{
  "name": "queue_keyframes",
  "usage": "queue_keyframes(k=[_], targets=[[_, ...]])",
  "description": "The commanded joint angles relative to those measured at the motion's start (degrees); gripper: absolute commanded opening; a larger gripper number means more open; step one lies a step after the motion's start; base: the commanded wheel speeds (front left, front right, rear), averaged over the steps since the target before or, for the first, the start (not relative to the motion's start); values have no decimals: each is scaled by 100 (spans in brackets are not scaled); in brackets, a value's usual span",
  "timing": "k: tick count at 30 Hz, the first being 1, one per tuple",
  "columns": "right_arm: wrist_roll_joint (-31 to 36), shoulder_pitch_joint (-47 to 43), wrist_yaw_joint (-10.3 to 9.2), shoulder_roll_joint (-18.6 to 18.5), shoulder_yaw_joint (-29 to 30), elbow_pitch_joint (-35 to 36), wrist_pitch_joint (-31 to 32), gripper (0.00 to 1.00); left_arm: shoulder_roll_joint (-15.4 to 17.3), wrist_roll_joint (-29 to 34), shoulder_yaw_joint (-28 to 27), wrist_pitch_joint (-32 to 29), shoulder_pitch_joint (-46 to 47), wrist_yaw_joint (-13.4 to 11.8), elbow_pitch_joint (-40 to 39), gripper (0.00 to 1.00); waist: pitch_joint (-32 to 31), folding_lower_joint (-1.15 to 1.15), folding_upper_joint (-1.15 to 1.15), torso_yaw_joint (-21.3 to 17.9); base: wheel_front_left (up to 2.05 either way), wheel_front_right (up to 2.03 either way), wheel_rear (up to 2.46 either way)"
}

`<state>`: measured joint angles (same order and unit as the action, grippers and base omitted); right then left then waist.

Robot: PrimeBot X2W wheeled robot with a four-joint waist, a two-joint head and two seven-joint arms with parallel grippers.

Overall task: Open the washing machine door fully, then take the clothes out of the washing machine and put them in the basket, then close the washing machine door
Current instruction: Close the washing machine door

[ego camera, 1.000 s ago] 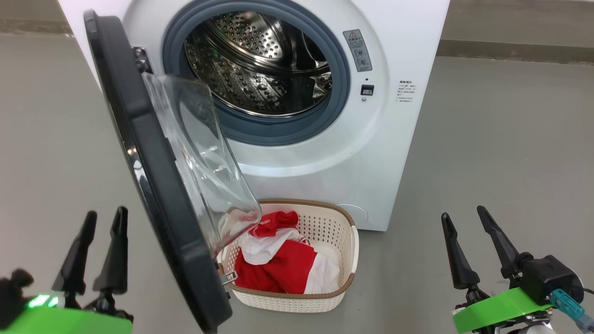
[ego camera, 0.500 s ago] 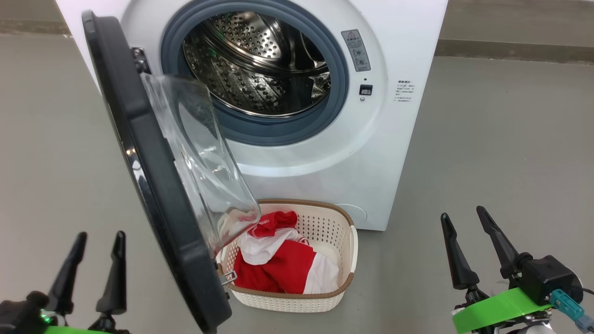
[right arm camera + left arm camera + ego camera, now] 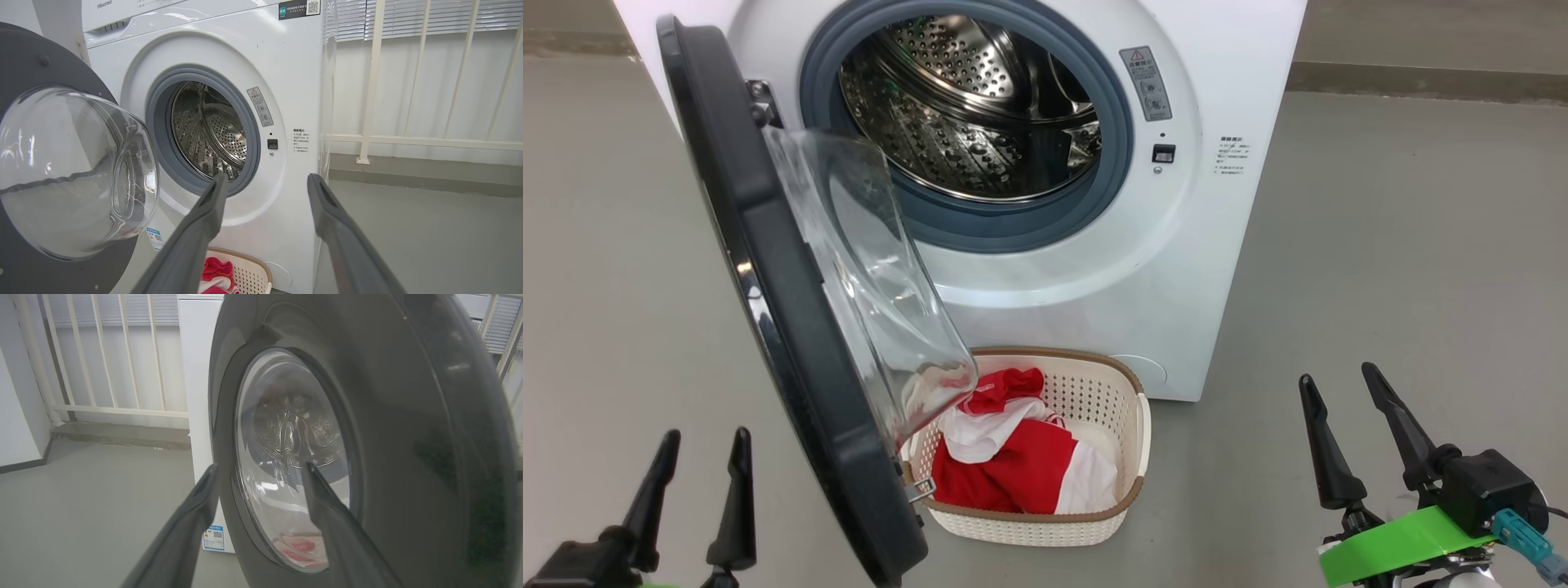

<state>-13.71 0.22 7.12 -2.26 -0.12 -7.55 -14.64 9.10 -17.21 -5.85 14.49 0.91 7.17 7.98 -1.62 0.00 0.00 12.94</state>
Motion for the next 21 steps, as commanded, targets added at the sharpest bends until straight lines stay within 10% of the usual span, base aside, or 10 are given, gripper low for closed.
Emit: queue_keyframes(k=[1, 21], targets=[[-19, 176, 36, -62, -122, 143, -36, 100, 96, 129, -205, 51, 50, 31, -60, 100, 0, 0, 0, -5, 0, 0, 0], [-28, 182, 36, -62, -111, 152, -36, 100, 15, 173, -270, 51, -19, 32, 260, 100, 7, 0, 0, -27, 0, 0, 0]])
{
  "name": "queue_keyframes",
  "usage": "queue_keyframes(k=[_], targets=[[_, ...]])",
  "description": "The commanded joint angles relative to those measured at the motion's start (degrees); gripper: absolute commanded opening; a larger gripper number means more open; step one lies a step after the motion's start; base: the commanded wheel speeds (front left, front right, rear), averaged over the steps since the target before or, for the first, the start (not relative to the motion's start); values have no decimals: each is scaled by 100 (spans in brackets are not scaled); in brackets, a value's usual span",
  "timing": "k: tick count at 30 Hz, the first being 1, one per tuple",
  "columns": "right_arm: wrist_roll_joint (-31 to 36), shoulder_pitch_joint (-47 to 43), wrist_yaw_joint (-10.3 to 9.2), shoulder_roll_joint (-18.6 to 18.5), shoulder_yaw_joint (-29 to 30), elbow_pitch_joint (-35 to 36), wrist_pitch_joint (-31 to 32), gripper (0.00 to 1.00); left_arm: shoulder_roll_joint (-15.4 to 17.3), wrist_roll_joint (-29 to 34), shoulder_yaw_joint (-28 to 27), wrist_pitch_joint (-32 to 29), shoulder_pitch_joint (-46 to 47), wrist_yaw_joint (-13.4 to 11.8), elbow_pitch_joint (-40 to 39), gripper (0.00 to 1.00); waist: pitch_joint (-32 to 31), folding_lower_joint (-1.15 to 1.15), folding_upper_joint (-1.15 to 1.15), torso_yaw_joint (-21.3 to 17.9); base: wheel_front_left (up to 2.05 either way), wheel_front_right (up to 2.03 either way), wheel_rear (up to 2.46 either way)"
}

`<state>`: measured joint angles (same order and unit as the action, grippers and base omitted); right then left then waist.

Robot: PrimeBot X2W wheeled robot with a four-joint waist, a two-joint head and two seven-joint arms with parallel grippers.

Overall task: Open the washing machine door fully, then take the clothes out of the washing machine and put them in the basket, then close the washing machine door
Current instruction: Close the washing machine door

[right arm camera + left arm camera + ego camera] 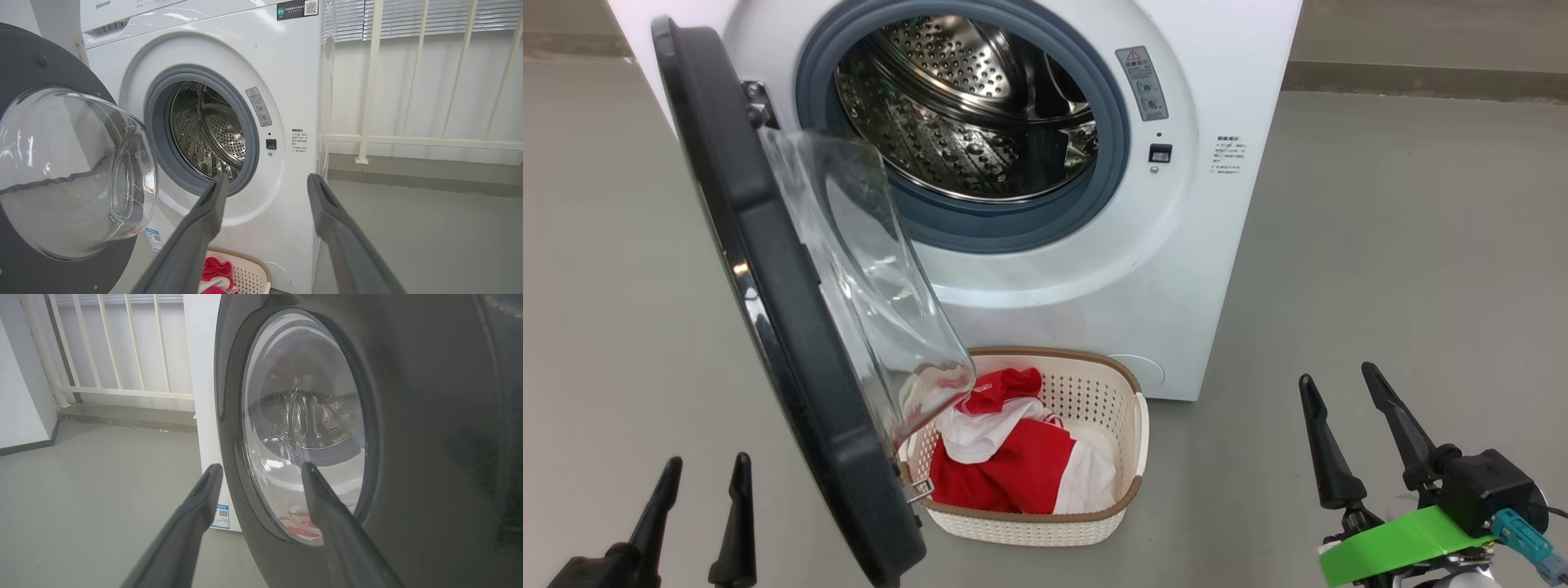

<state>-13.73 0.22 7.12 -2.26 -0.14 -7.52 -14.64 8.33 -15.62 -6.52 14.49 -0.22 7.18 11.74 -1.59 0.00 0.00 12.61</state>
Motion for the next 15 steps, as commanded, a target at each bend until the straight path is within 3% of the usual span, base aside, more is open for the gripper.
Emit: queue_keyframes(k=[1, 13, 14, 15], targets=[[-27, 178, 36, -62, -110, 142, -36, 100, 78, 7, -226, 51, 101, 30, -129, 100, 7, 0, 0, 10, 0, 0, 0], [-69, 203, 36, -62, -134, 106, -36, 100, 99, 162, -219, 51, 125, 31, -38, 100, 36, 0, 0, 35, 0, 0, 0], [-69, 205, 36, -62, -133, 104, -36, 100, 97, 169, -215, 51, 129, 31, -29, 75, 35, 0, 0, 37, 0, 0, 0], [-69, 201, 36, -62, -131, 104, -36, 100, 90, 169, -216, 51, 129, 31, -4, 31, 33, 0, 0, 41, 0, 0, 0]])
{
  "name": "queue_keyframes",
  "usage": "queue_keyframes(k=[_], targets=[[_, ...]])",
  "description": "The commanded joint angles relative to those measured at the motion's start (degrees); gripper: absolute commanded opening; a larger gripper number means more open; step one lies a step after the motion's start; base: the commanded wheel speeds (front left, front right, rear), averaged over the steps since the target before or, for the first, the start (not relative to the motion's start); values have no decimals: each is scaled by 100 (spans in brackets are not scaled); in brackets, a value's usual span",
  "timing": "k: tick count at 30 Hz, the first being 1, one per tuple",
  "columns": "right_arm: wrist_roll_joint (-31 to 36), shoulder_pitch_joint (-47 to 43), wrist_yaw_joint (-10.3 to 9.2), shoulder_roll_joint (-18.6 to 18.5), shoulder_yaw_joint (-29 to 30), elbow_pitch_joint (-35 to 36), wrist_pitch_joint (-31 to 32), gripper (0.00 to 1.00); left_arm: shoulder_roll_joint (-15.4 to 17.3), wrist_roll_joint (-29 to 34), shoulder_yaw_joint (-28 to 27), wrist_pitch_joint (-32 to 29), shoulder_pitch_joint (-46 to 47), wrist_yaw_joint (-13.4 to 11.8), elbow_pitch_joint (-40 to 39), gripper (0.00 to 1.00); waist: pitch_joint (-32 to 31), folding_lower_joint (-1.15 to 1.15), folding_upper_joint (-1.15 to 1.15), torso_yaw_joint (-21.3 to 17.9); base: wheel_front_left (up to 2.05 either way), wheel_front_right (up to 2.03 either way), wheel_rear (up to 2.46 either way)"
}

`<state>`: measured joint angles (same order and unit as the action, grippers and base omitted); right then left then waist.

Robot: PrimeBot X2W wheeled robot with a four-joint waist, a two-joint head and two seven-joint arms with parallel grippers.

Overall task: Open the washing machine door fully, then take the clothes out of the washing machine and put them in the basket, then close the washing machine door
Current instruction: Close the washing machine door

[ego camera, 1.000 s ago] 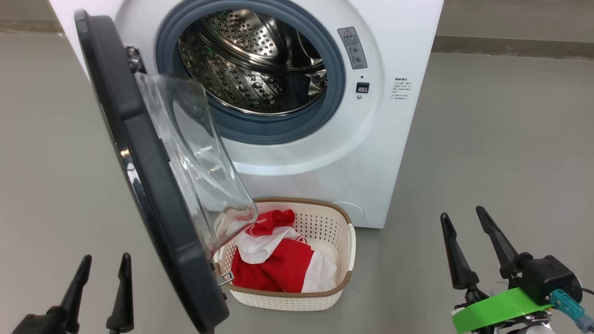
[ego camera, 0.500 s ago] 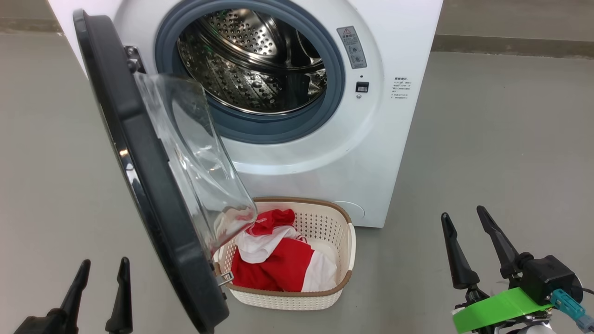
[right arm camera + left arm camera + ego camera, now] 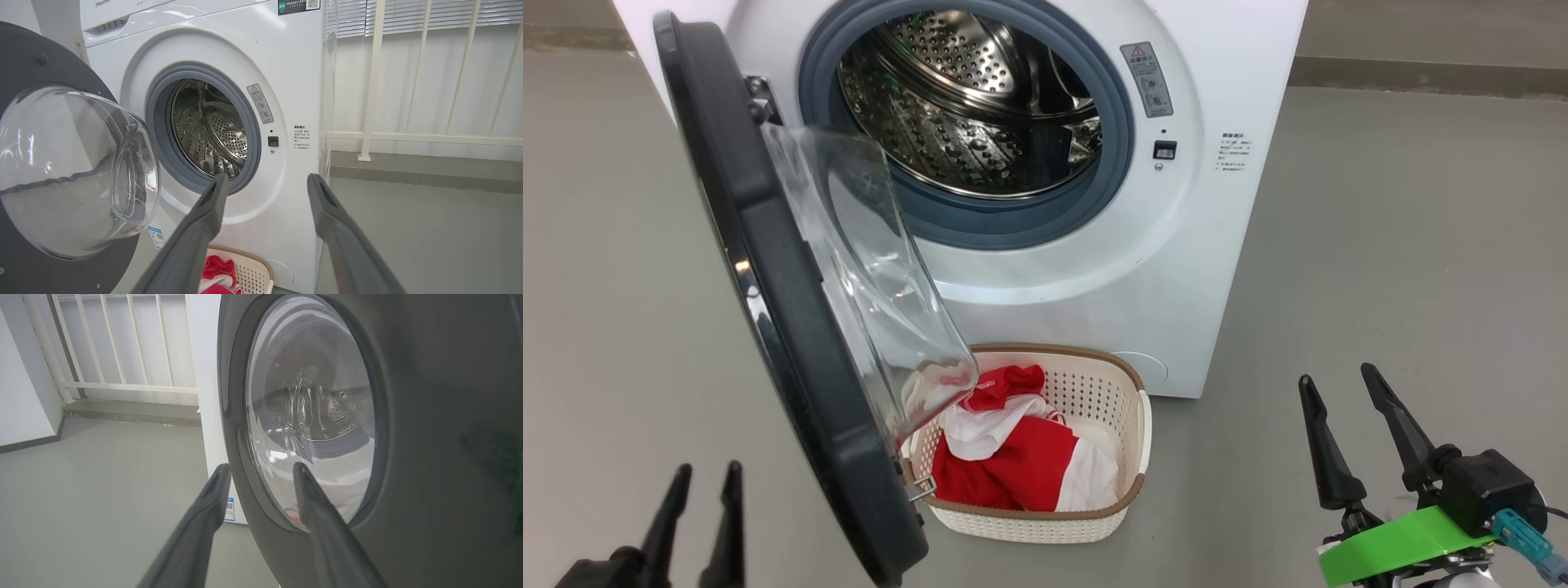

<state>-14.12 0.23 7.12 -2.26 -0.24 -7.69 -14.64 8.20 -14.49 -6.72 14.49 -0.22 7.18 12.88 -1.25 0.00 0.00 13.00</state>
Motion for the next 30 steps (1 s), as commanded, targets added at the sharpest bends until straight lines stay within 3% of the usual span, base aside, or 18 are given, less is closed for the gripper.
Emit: queue_keyframes(k=[1, 7, 10, 17, 20, 24, 30], targets=[[-31, 196, 36, -62, -118, 120, -36, 100, 80, 25, -217, 51, 139, 31, -83, 0, -4, 0, 0, 6, 0, 0, 0], [-35, 166, 36, -62, -103, 119, -36, 100, -117, -774, -389, 51, 425, 31, -61, 0, -33, 0, 0, 46, 0, 0, 0], [-42, 154, 36, -62, -105, 123, -36, 100, -181, -1656, -350, 7, 646, 31, 35, 0, -58, 0, 0, 65, 0, 0, 0], [-64, 121, 36, -62, -114, 124, -36, 100, -305, -3675, -751, -1150, 1097, -43, -370, 0, -114, 0, 0, 64, 0, 0, 0], [-78, 102, 36, -62, -111, 126, -36, 100, -421, -4750, -908, -1902, 1195, -307, -709, 0, -125, 0, 0, 44, 0, 0, 0], [-92, 70, 36, -62, -105, 128, -36, 100, -497, -6159, -905, -2956, 1166, -888, -1307, 0, -124, 0, 0, 23, 0, 0, 0], [-94, 69, 36, -62, -101, 140, -36, 100, -521, -7028, -771, -3532, 914, -1544, -2213, 0, -74, 0, 0, 4, 0, 0, 0]])
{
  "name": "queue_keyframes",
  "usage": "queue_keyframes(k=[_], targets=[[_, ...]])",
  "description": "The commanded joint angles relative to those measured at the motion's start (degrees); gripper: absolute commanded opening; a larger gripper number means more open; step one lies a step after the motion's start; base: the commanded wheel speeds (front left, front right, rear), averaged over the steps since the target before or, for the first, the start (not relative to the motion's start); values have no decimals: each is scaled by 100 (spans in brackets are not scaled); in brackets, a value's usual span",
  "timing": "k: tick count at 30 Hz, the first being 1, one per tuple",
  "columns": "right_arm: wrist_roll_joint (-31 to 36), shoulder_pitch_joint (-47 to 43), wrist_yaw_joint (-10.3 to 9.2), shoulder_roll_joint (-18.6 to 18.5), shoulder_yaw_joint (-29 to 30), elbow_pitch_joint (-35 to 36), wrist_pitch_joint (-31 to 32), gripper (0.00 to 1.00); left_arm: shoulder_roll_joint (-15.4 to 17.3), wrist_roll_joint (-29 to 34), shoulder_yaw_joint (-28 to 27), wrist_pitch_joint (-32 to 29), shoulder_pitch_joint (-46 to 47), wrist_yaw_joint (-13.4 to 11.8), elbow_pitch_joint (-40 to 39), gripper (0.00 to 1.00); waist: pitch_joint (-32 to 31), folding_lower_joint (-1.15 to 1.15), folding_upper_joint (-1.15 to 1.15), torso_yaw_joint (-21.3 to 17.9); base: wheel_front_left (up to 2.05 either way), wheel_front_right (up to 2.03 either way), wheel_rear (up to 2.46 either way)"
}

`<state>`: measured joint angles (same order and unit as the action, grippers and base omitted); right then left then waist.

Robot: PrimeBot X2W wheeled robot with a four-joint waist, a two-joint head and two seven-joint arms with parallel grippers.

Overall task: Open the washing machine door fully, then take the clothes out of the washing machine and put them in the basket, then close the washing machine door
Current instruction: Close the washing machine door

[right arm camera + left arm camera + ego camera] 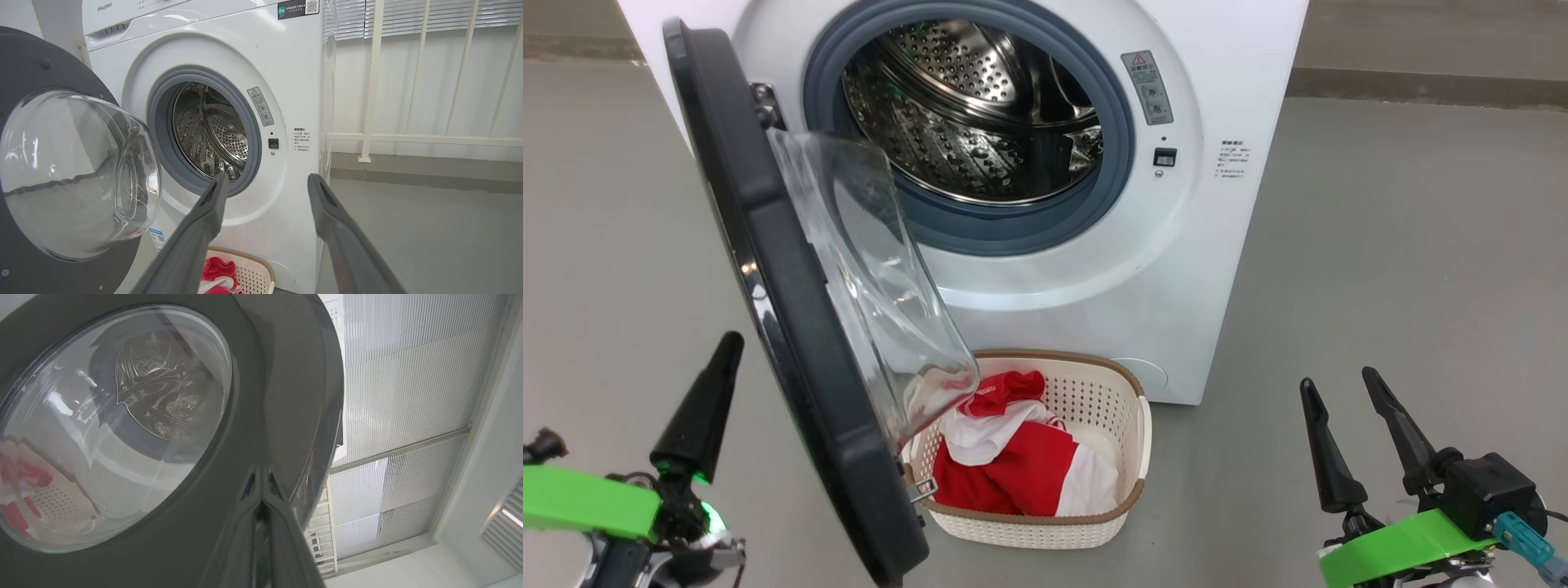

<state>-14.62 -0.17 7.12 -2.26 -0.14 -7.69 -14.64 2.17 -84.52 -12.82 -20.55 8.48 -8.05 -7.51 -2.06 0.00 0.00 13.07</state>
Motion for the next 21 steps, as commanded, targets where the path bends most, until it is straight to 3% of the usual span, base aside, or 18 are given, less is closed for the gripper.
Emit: queue_keyframes(k=[1, 9, 21], targets=[[-43, 113, 36, -62, -117, 140, -36, 100, 81, -101, -139, -50, 9, -81, -264, 0, 18, 0, 0, -9, 0, 0, 0], [-5, 158, 36, -62, -172, 138, -36, 100, 75, -403, 144, -135, -186, -194, -581, 0, 94, 0, 0, -86, 0, 0, 0], [66, 197, 36, -62, -210, 107, -36, 100, 72, -626, 421, 108, -136, -30, -496, 0, 148, 0, 0, -410, 0, 0, 0]])
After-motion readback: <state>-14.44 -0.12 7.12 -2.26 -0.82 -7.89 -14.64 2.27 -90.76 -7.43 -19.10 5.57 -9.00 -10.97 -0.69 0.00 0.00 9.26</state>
